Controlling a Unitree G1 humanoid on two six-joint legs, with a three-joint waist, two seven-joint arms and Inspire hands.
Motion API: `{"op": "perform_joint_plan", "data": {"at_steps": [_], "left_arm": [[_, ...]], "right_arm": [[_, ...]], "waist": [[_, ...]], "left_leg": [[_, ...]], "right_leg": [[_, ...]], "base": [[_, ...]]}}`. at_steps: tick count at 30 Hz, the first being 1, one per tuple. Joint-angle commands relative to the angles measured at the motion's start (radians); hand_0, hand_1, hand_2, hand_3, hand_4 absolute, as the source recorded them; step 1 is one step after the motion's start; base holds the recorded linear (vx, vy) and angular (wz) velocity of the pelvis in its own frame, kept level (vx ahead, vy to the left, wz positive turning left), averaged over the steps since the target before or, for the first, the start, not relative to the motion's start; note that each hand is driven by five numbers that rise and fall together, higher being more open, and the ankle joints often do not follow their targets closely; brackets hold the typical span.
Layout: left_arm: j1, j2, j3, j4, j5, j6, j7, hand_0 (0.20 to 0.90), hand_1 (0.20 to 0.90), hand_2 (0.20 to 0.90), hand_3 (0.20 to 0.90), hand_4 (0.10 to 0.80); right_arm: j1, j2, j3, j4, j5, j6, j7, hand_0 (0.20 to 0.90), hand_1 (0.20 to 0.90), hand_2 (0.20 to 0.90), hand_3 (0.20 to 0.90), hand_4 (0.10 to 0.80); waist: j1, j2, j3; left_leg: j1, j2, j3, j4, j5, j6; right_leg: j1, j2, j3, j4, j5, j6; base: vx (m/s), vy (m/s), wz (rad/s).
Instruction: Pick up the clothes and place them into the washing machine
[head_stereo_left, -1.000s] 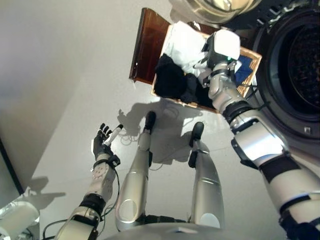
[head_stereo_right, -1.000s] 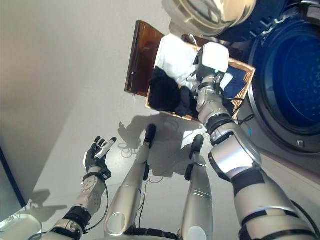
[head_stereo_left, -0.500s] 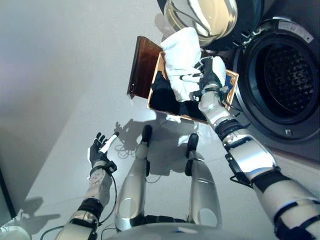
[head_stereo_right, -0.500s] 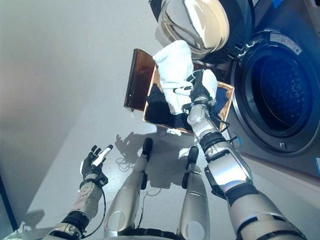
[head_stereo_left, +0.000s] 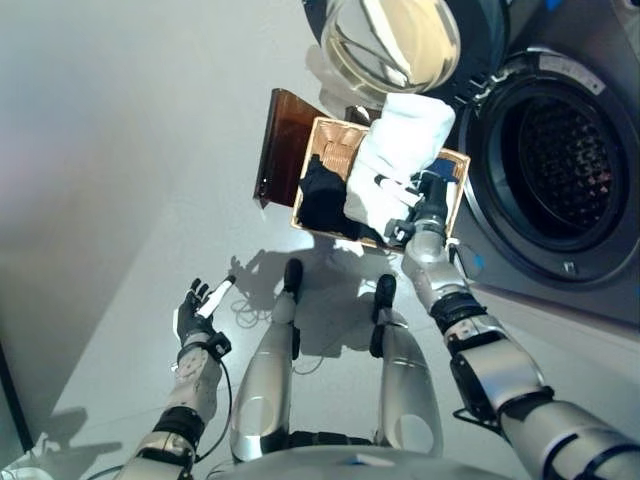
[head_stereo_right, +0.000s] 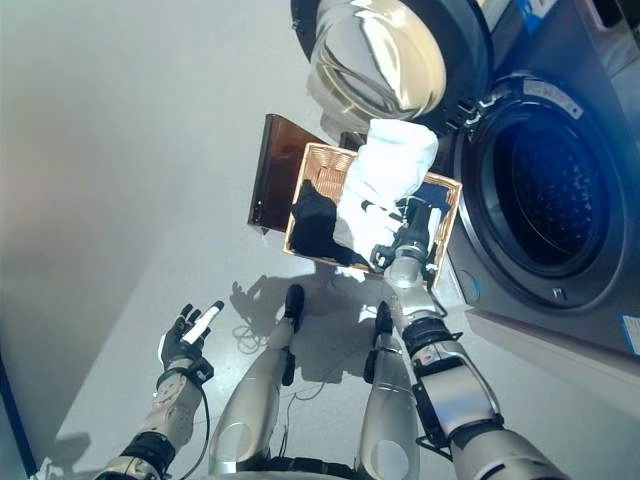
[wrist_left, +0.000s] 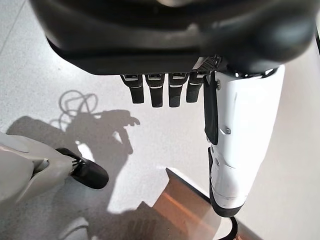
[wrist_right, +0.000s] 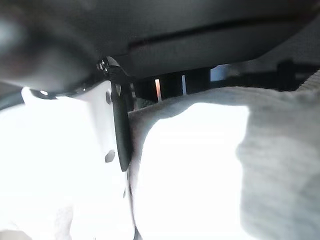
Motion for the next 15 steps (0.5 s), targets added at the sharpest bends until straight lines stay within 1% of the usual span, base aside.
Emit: {"op": "perform_joint_plan", "data": {"at_steps": [1, 2, 3, 6, 12, 15], "left_arm": [[0.047, 0.013, 0.007, -0.005, 0.022, -0.033, 0.022, 0.900, 0.900, 0.900, 0.900, 0.800], [0.049, 0.005, -0.003, -0.015, 0.013, -0.036, 0.030, 0.900, 0.900, 0.900, 0.900, 0.800], [0.049, 0.005, -0.003, -0.015, 0.013, -0.036, 0.030, 0.900, 0.900, 0.900, 0.900, 0.800], [0.051, -0.014, -0.020, -0.005, -0.007, -0.032, 0.024, 0.900, 0.900, 0.900, 0.900, 0.800], [0.053, -0.025, -0.033, -0.013, -0.032, -0.029, 0.017, 0.900, 0.900, 0.900, 0.900, 0.800], [0.052, -0.030, -0.037, -0.010, -0.039, -0.025, 0.014, 0.900, 0.900, 0.900, 0.900, 0.800]], "right_arm": [[0.016, 0.016, -0.018, -0.165, 0.086, -0.159, 0.032, 0.200, 0.200, 0.200, 0.200, 0.300], [0.064, 0.056, -0.034, -0.208, 0.238, -0.208, 0.054, 0.200, 0.200, 0.200, 0.200, 0.300], [0.064, 0.056, -0.034, -0.208, 0.238, -0.208, 0.054, 0.200, 0.200, 0.200, 0.200, 0.300], [0.121, 0.094, -0.046, -0.248, 0.392, -0.258, 0.097, 0.200, 0.200, 0.200, 0.200, 0.300], [0.140, 0.113, -0.077, -0.274, 0.563, -0.304, 0.137, 0.200, 0.200, 0.200, 0.200, 0.300], [0.141, 0.115, -0.087, -0.295, 0.609, -0.321, 0.149, 0.200, 0.200, 0.200, 0.200, 0.300]], "waist": [[0.005, 0.021, -0.069], [-0.004, 0.027, -0.064], [-0.003, 0.027, -0.065], [-0.016, 0.036, -0.062], [-0.026, 0.052, -0.061], [-0.031, 0.060, -0.059]], "left_leg": [[-0.029, 0.010, 0.046, 0.071, -0.062, -0.063], [-0.026, 0.010, 0.049, 0.070, -0.064, -0.063], [-0.027, 0.011, 0.049, 0.070, -0.064, -0.063], [-0.020, 0.009, 0.058, 0.070, -0.071, -0.063], [-0.021, 0.009, 0.071, 0.074, -0.076, -0.062], [-0.019, 0.011, 0.078, 0.072, -0.076, -0.063]], "right_leg": [[0.068, -0.083, 0.008, -0.074, -0.010, 0.073], [0.066, -0.083, 0.015, -0.072, -0.011, 0.073], [0.065, -0.083, 0.015, -0.072, -0.010, 0.073], [0.068, -0.085, 0.021, -0.069, -0.017, 0.073], [0.054, -0.085, 0.037, -0.066, -0.016, 0.073], [0.050, -0.086, 0.043, -0.067, -0.014, 0.072]], "base": [[0.000, 0.000, 0.00], [0.009, 0.000, -0.04], [0.021, 0.002, -0.05], [0.024, -0.005, -0.08], [0.005, -0.003, -0.03], [-0.001, -0.010, -0.06]]}}
